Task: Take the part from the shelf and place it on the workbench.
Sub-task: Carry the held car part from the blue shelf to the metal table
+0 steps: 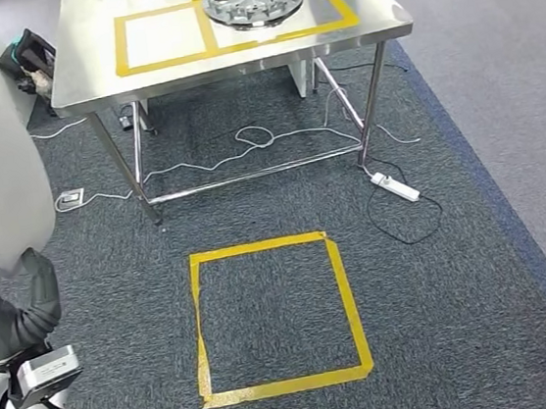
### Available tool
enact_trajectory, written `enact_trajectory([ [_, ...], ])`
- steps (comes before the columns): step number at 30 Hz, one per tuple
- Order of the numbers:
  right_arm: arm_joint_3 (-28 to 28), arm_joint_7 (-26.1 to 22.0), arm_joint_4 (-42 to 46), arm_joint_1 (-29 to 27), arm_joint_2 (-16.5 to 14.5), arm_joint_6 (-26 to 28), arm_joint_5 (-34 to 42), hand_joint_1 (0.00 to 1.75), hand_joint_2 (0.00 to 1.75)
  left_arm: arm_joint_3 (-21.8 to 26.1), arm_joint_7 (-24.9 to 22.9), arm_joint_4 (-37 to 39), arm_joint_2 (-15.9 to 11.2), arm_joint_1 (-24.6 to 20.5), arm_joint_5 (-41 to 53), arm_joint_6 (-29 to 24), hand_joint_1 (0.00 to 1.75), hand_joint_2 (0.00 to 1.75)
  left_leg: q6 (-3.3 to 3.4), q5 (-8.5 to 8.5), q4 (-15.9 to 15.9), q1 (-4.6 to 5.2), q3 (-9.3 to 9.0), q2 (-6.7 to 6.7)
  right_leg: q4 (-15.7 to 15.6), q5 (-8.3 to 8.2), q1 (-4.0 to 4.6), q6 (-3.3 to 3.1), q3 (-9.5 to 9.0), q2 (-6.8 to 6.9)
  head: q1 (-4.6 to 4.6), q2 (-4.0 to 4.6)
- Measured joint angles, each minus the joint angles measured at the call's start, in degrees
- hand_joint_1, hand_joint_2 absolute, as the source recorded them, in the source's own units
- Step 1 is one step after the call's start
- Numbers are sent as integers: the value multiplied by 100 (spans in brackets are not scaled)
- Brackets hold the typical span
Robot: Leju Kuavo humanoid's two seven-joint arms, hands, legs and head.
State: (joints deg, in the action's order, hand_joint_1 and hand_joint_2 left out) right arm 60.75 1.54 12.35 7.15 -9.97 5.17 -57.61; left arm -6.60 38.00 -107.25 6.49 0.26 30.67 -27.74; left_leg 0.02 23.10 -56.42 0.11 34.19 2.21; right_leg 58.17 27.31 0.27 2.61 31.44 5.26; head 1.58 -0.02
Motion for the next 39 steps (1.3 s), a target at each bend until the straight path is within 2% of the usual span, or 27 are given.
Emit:
enact_trajectory([
  [1,-1,-3,0,0,0,-2,1,0,0,2,-3,0,-3,0,-2,2,175,175,34,-13,11,-19,-1,-48,144,98,-8,32,61,-114,-15,0],
  [3,-1,-13,0,-3,0,-3,3,0,0,3,-6,0,0,0,-5,8,175,175,83,-23,17,-38,3,-130,824,450,-23,74,375,-403,-50,0],
  [4,-1,-19,0,-12,-1,-2,6,0,0,3,-8,0,0,5,-8,12,175,175,96,-25,16,-37,7,-175,1246,623,-27,81,583,-473,-59,0],
  [5,-1,-24,0,-21,-1,-1,9,0,0,4,-8,0,0,10,-9,15,175,175,101,-26,15,-36,9,-219,1566,718,-28,85,754,-498,-61,0],
  [6,0,-28,0,-30,-1,2,11,0,0,5,-8,0,-1,16,-10,21,175,175,101,-25,13,-36,7,-257,1681,698,-29,85,834,-504,-61,0],
  [7,1,-31,0,-34,-1,4,14,0,0,7,-8,0,-1,21,-11,25,175,175,100,-25,11,-36,1,-290,1549,556,-32,80,799,-504,-61,0],
  [9,1,-36,0,-26,-1,10,15,0,0,9,-8,0,-2,24,-11,32,175,175,79,-18,4,-39,-17,-339,761,121,-44,67,462,-520,-62,0],
  [10,1,-40,0,-19,-1,11,15,0,0,10,-9,0,-3,23,-11,33,175,175,56,-12,-9,-31,-15,-357,371,-33,-50,55,275,-542,-61,0],
  [11,1,-44,0,-14,-2,11,15,0,0,11,-9,0,-3,22,-13,33,175,175,32,-9,-23,-21,-3,-370,110,-118,-58,43,153,-563,-55,0],
  [12,1,-49,0,-13,-2,11,15,0,0,13,-9,0,-5,23,-14,33,175,175,40,-15,-36,-8,15,-378,-5,-137,-63,39,103,-583,-52,0],
  [15,1,-61,0,-20,-2,13,15,0,0,13,-10,0,-14,26,-15,33,175,175,129,-49,-28,2,36,-382,-26,-164,-52,25,116,-595,-46,0],
  [16,1,-66,0,-21,-2,13,15,0,0,13,-10,0,-15,26,-15,33,175,175,130,-57,-14,-1,33,-381,-26,-168,-44,11,121,-599,-46,0],
  [19,-1,-77,0,-20,-2,14,12,0,0,13,-10,0,-15,26,-15,33,175,175,82,-84,25,-14,27,-379,-21,-170,-27,-29,135,-601,-47,0],
  [22,-1,-84,0,-17,-2,14,11,0,0,13,-10,0,-15,27,-15,33,175,175,-29,-97,47,-27,28,-380,-14,-169,-16,-54,146,-596,-48,0],
  [24,-1,-84,0,-18,-2,16,11,0,0,13,-10,0,-15,27,-16,38,175,175,-74,-97,50,-33,28,-380,-11,-171,-11,-64,148,-596,-49,0],
  [28,-1,-85,0,-19,-2,18,14,0,0,13,-10,0,-21,27,-25,69,175,175,-101,-98,50,-31,33,-380,-12,-173,-15,-75,148,-595,-51,0],
  [39,-1,-86,0,-19,-3,18,29,0,0,13,-18,0,-48,29,-68,169,175,175,-93,-100,43,-11,41,-380,-27,-190,-40,-54,146,-594,-51,0],
])
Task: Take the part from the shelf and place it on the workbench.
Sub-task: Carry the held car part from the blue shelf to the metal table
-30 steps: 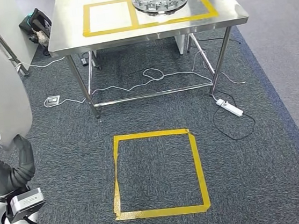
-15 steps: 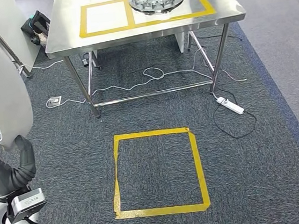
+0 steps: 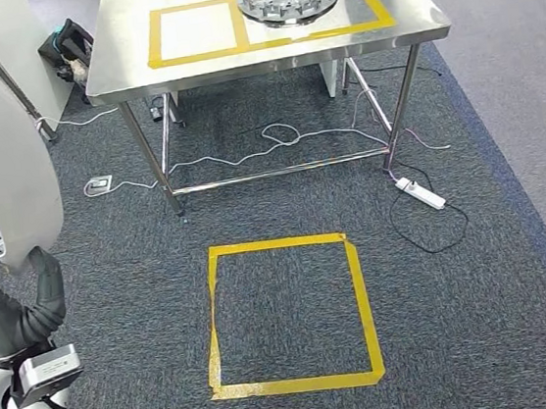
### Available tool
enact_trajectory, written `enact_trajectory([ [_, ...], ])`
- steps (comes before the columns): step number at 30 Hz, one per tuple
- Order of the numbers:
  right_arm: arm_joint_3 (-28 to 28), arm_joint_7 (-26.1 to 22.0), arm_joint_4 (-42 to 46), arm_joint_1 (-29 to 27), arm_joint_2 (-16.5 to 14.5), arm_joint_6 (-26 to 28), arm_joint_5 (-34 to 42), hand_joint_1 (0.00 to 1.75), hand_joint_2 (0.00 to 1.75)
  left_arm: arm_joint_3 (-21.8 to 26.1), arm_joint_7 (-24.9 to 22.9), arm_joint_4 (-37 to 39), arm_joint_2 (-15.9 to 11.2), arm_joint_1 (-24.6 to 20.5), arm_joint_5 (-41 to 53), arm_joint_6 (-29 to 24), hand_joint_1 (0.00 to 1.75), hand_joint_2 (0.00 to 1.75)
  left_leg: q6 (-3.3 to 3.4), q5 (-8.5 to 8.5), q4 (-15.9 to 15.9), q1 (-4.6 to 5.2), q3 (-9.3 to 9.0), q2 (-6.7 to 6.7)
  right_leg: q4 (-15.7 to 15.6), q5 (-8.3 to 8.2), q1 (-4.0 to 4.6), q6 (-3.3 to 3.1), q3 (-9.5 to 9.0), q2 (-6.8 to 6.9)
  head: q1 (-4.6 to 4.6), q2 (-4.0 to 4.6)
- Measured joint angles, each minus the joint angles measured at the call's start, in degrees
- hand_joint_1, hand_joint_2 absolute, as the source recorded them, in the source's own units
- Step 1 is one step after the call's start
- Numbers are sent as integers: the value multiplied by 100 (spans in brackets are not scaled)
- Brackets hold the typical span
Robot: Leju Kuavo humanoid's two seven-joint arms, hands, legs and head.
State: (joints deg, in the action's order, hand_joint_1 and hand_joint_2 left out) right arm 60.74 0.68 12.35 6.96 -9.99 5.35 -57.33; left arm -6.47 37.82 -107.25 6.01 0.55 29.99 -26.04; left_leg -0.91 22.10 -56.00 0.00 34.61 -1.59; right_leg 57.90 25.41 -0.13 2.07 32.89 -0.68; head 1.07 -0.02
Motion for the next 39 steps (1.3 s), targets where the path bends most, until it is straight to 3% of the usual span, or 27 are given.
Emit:
enact_trajectory([
  [33,2,-1,0,-12,-1,9,40,0,0,0,-113,0,0,10,-20,15,175,175,2,2,0,0,2,0,-2,0,0,0,1,0,0,1],
  [37,2,-4,2,-8,-19,14,39,0,0,1,-120,-16,3,16,-36,19,175,175,154,-9,127,7,-63,3,-116,-30,-22,96,-48,6,5,0],
  [39,2,-10,5,-5,-22,20,39,0,0,1,-122,-30,7,13,-44,21,175,175,200,-93,310,-41,-182,16,101,124,-2,129,45,9,-27,0],
])
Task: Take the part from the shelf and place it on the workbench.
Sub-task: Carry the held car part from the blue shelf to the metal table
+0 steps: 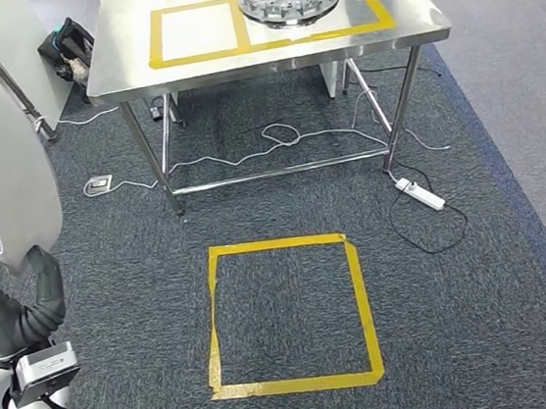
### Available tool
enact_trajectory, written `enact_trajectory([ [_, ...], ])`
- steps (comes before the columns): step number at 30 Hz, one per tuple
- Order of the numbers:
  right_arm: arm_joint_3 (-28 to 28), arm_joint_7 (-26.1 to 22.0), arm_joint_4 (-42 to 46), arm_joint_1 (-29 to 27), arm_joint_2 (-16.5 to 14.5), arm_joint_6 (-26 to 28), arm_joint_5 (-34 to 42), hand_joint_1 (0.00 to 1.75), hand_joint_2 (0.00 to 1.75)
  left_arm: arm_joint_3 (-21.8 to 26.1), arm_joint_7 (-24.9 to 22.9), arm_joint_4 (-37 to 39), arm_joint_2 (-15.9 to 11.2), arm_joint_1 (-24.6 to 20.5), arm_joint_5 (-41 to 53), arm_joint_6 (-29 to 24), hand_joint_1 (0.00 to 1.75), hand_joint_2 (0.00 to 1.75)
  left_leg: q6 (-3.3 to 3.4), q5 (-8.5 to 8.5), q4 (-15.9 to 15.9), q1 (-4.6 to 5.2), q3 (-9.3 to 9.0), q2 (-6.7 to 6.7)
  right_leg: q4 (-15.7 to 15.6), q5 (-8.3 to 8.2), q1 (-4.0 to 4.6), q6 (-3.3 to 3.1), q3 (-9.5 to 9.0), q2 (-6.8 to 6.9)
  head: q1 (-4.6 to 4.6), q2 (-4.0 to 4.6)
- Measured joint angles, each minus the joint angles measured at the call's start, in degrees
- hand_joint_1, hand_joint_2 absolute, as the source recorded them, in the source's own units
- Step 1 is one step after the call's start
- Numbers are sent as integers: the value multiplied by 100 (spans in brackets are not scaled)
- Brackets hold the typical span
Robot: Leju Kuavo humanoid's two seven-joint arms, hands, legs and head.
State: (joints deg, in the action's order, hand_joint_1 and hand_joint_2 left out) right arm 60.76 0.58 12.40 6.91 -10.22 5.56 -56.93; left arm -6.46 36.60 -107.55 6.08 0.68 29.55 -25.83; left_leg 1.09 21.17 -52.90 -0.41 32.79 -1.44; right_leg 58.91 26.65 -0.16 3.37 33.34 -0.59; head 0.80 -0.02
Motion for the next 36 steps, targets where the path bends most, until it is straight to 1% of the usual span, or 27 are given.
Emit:
enact_trajectory([
  [3,0,-3,1,-15,-1,-1,2,0,0,14,-7,-3,-2,13,-6,5,175,175,-17,-28,50,-50,-43,13,1070,501,-54,87,528,7,-43,0],
  [4,1,-3,1,-22,-1,-1,2,0,0,19,-9,-3,-3,23,-6,6,175,175,-37,-17,44,-65,-43,10,1295,551,-81,123,651,9,-44,0],
  [5,1,-3,1,-28,-1,-1,1,0,0,20,-9,-3,-2,29,-6,6,175,175,-68,-4,30,-87,-42,6,1298,488,-106,161,666,11,-45,0],
  [6,2,-3,1,-31,0,-1,1,0,0,21,-10,-3,-3,33,-6,7,175,175,-112,19,-1,-119,-42,0,1057,317,-138,205,552,13,-46,0],
  [7,2,-3,1,-31,0,-1,0,0,0,22,-10,-3,-4,35,-7,8,175,175,-169,57,-58,-154,-37,-5,650,114,-180,262,347,13,-49,0],
  [8,2,-3,-2,-26,-11,-3,-1,0,0,24,-10,-3,-4,35,-7,9,175,175,-237,107,-133,-173,-18,-11,297,-20,-203,303,155,-12,-61,0],
  [9,1,-4,-4,-23,-19,-5,-1,0,0,25,-11,-4,-4,33,-8,11,175,175,-299,160,-212,-183,7,-16,45,-96,-222,285,8,-40,-69,0],
  [10,1,-4,-5,-22,-27,-8,-2,0,0,27,-11,-4,-4,31,-9,12,175,175,-347,195,-271,-180,29,-21,-50,-95,-227,234,-55,-66,-68,0],
  [11,1,-5,-7,-21,-32,-8,-2,0,0,26,-12,-5,-3,30,-9,14,175,175,-381,208,-300,-173,46,-26,-7,-56,-211,150,-42,-89,-61,0],
  [12,2,-5,-5,-22,-27,-6,-2,0,0,25,-13,-5,-2,30,-10,15,175,175,-401,210,-311,-180,53,-29,24,-47,-207,57,-26,-89,-48,0],
  [14,2,-5,-5,-24,-23,-1,-2,0,0,22,-13,-5,-2,29,-10,16,175,175,-432,264,-388,-195,78,4,56,-35,-196,-51,-13,-79,-22,0],
  [16,2,-5,-5,-25,-23,-1,-3,0,0,22,-13,-5,-4,24,-10,16,175,175,-441,531,-872,-185,302,61,53,-29,-189,-127,-23,-62,-2,0],
  [18,2,-5,-5,-34,-23,-1,-3,0,0,22,-13,-5,-4,25,-10,15,175,175,-426,880,-1689,-159,726,80,52,-12,-167,-168,-28,-38,7,0],
  [19,2,-5,-5,-42,-23,-1,-3,0,0,22,-14,-5,-4,29,-10,15,175,175,-410,966,-2004,-148,905,80,52,1,-152,-184,-35,-26,9,0],
  [20,2,-5,-5,-48,-23,-1,-3,0,0,23,-13,-5,-4,32,-10,15,175,175,-385,941,-2128,-137,994,80,53,15,-139,-194,-48,-18,9,0],
  [21,2,-5,-5,-53,-23,-1,-3,0,0,23,-13,-5,-4,34,-10,15,175,175,-353,811,-2043,-123,981,81,53,31,-128,-199,-70,-13,9,0],
  [23,1,-5,-5,-53,-23,-3,-3,0,0,23,-13,-5,-4,32,-10,15,175,175,-277,369,-1319,-92,656,89,51,76,-122,-181,-132,-14,9,0],
  [24,1,-5,-5,-50,-23,-4,-3,0,0,23,-14,-5,-4,28,-10,15,175,175,-250,235,-938,-74,473,95,56,107,-110,-156,-155,-17,10,0],
  [25,0,-5,-5,-48,-22,-4,-3,0,0,23,-14,-6,-4,25,-10,15,175,175,-235,174,-675,-58,346,101,52,132,-99,-125,-169,-18,8,0],
  [26,0,-5,-5,-48,-22,-4,-4,0,0,23,-14,-6,-4,23,-10,14,175,175,-224,184,-542,-44,283,102,35,152,-92,-91,-172,-17,9,0],
  [28,0,-4,-5,-47,-21,-4,-5,0,0,26,-14,-7,-6,26,-10,15,175,175,-189,235,-507,-36,262,86,-25,176,-90,-18,-182,-3,7,0],
  [30,0,-1,-5,-40,-20,-5,-4,0,0,32,-14,-11,-6,26,-10,17,175,175,-121,257,-478,-49,220,74,89,265,-95,39,-141,12,-10,0],
  [31,0,0,-5,-35,-19,-8,-4,0,0,34,-15,-13,-5,25,-10,20,175,175,-85,270,-465,-54,194,73,333,392,-94,56,-24,15,-21,0],
  [33,0,5,-5,-35,-19,-10,-3,0,0,34,-15,-14,-2,28,-10,28,175,175,-27,315,-464,-28,156,75,1134,727,-89,66,425,18,-42,0],
  [34,0,8,-5,-44,-19,-11,-3,0,0,34,-15,-14,-3,31,-10,32,175,175,-7,339,-464,-11,133,71,1495,826,-85,65,654,17,-43,0],
  [35,0,10,-5,-54,-19,-11,-3,0,0,34,-15,-14,-3,34,-10,35,175,175,5,369,-465,5,98,64,1679,804,-79,56,802,17,-45,0],
  [36,0,11,-5,-63,-19,-11,-3,0,0,34,-15,-14,-4,36,-10,37,175,175,10,404,-465,18,47,55,1614,646,-68,36,832,16,-44,0],
])
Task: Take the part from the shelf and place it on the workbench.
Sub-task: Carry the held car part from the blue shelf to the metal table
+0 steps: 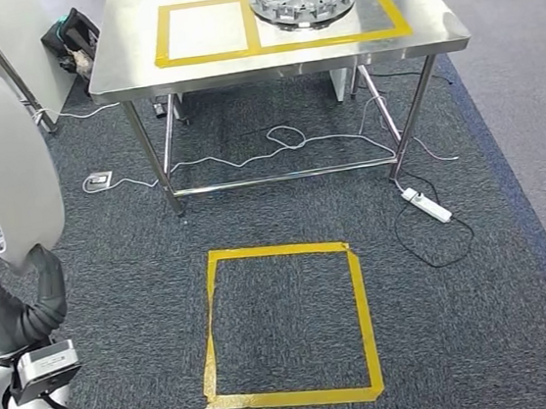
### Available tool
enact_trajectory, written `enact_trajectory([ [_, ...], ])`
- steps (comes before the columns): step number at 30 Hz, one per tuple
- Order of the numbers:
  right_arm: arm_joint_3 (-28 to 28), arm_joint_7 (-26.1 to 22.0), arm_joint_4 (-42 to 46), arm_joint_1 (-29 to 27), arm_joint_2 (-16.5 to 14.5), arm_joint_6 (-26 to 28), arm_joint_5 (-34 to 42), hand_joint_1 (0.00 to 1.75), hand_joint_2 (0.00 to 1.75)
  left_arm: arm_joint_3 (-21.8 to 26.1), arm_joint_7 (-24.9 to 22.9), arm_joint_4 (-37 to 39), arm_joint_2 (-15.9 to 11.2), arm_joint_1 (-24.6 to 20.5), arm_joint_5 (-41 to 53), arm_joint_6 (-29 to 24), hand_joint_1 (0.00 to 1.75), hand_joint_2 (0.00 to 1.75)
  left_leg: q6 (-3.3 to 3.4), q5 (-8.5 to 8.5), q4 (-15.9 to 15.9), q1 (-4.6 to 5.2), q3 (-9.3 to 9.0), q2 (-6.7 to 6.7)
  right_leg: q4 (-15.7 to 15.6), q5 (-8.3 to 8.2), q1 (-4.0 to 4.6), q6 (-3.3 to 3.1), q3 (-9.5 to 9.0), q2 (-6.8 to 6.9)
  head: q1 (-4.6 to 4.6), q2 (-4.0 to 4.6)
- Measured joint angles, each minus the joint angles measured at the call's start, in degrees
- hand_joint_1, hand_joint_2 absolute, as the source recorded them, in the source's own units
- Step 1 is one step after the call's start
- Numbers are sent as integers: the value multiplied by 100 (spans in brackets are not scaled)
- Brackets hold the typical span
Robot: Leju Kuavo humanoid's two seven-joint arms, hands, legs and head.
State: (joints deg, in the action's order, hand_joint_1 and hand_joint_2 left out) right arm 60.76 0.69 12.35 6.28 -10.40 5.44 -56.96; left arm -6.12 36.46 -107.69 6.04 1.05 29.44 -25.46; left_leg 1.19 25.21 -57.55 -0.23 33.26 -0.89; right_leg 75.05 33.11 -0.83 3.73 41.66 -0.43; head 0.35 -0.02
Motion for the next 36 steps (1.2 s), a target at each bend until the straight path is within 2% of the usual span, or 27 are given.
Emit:
enact_trajectory([
  [1,0,-1,0,-5,0,0,1,0,0,0,0,0,0,1,0,2,175,175,-1,42,0,10,-63,-8,-284,-253,15,-28,-81,-1,-1,0],
  [2,0,-1,0,-8,1,0,1,0,0,0,0,0,1,1,0,2,175,175,-8,89,0,16,-128,-14,-704,-544,35,-64,-233,-2,-1,0],
  [3,0,-1,0,-7,4,0,2,0,0,1,0,0,1,0,0,2,175,175,-25,136,-5,31,-181,-17,-1095,-750,55,-102,-405,-3,1,0],
  [4,0,-1,0,-4,7,0,2,0,0,1,0,0,1,-2,0,2,175,175,-43,172,-12,42,-211,-19,-1374,-869,70,-130,-531,-5,4,0],
  [5,0,-1,0,-5,10,0,2,0,0,2,-1,0,0,-2,0,3,175,175,-63,196,-15,49,-222,-21,-1521,-905,83,-151,-601,-8,9,0],
  [8,1,-1,1,-17,13,1,2,0,0,2,-7,-2,1,-3,0,3,175,175,-141,238,-12,37,-231,-19,-1588,-869,82,-201,-641,-16,17,0],
  [10,2,-1,2,-15,13,2,2,0,0,2,-10,-4,0,-12,0,3,175,175,-217,388,-276,29,-113,-1,-1635,-848,46,-254,-702,-11,36,0],
  [11,2,-1,2,-14,13,1,2,0,0,1,-11,-4,1,-12,0,3,175,175,-253,526,-595,19,57,9,-1647,-827,31,-273,-733,-6,45,0],
  [13,2,-1,2,-13,13,-2,2,0,0,-2,-11,-4,-1,-4,0,4,175,175,-305,799,-1383,-9,528,14,-1651,-772,12,-290,-784,2,54,0],
  [14,2,0,2,-18,13,-3,2,0,0,-3,-11,-4,-2,2,0,4,175,175,-321,817,-1635,-26,713,16,-1651,-741,3,-284,-816,2,55,0],
  [15,2,1,2,-23,13,-4,1,0,0,-3,-11,-4,-5,5,-1,4,175,175,-333,713,-1679,-42,795,17,-1651,-709,-8,-272,-858,1,55,0],
  [16,1,1,2,-27,13,-4,0,0,0,-3,-11,-4,-6,6,-1,4,175,175,-344,500,-1502,-57,764,20,-1651,-673,-23,-251,-910,-2,55,0],
  [18,0,1,2,-28,13,-4,-2,0,0,-3,-11,-3,-8,5,-3,4,175,175,-383,-6,-766,-81,479,46,-1648,-584,-46,-180,-1010,-12,58,0],
  [19,0,1,2,-24,14,-4,-4,0,0,-4,-11,-4,-9,2,-4,4,175,175,-375,-130,-415,-85,327,56,-1641,-534,-46,-133,-1047,-19,72,0],
  [20,0,2,2,-18,16,-4,-6,0,0,-4,-11,-6,-10,5,-5,4,175,175,-349,-171,-187,-83,226,66,-1649,-494,-38,-89,-1062,-22,76,0],
  [23,-1,9,2,-13,17,-1,-16,0,0,7,-11,-9,-20,26,-11,4,175,175,-176,-79,-59,-73,153,49,-1677,-469,-29,20,-1145,-10,62,-1],
  [24,-2,11,2,-13,17,0,-18,0,0,13,-11,-10,-25,32,-13,5,175,175,-126,-65,-56,-75,128,39,-1618,-442,-34,46,-1147,-1,52,-1],
  [25,-2,13,2,-8,17,0,-20,0,0,19,-11,-13,-28,35,-16,6,175,175,-82,-49,-53,-74,96,34,-1466,-369,-35,60,-1069,5,37,-1],
  [26,-2,15,2,2,17,0,-21,0,0,20,-11,-16,-29,38,-23,8,175,175,-45,-30,-50,-68,65,30,-1170,-250,-34,69,-903,9,23,-1],
  [28,-3,14,2,11,17,0,-22,0,0,22,-11,-20,-33,44,-39,16,175,175,8,25,-51,-38,17,29,-363,51,-22,64,-415,11,1,0],
  [29,-4,14,2,4,16,0,-22,0,0,23,-11,-20,-34,51,-45,21,175,175,25,58,-51,-19,-16,25,-55,145,-12,50,-190,11,-2,0],
  [30,-4,14,2,-7,16,0,-22,0,0,24,-11,-20,-34,57,-48,28,175,175,36,96,-51,1,-62,17,49,129,3,26,-55,10,-3,0],
  [31,-4,14,2,-17,15,0,-22,0,0,26,-11,-20,-35,62,-48,34,175,175,41,140,-51,18,-123,7,-65,-6,23,-10,-27,9,-3,0],
  [33,-4,14,2,-25,16,0,-22,0,0,28,-10,-19,-36,64,-48,40,175,175,40,239,-48,43,-259,-5,-800,-556,84,-121,-228,9,-4,0],
  [34,-4,14,2,-24,17,0,-21,0,0,29,-10,-19,-36,64,-48,43,175,175,29,286,-49,55,-315,-8,-1157,-748,115,-174,-340,12,0,0],
  [35,-4,14,2,-20,19,0,-21,0,0,30,-10,-19,-36,63,-48,46,175,175,7,328,-44,61,-345,-10,-1407,-864,144,-214,-434,13,3,0],
  [36,-4,15,2,-20,19,0,-20,0,0,31,-11,-20,-37,64,-49,52,175,175,-21,352,-38,61,-367,-12,-1528,-910,166,-247,-479,15,7,0],
])
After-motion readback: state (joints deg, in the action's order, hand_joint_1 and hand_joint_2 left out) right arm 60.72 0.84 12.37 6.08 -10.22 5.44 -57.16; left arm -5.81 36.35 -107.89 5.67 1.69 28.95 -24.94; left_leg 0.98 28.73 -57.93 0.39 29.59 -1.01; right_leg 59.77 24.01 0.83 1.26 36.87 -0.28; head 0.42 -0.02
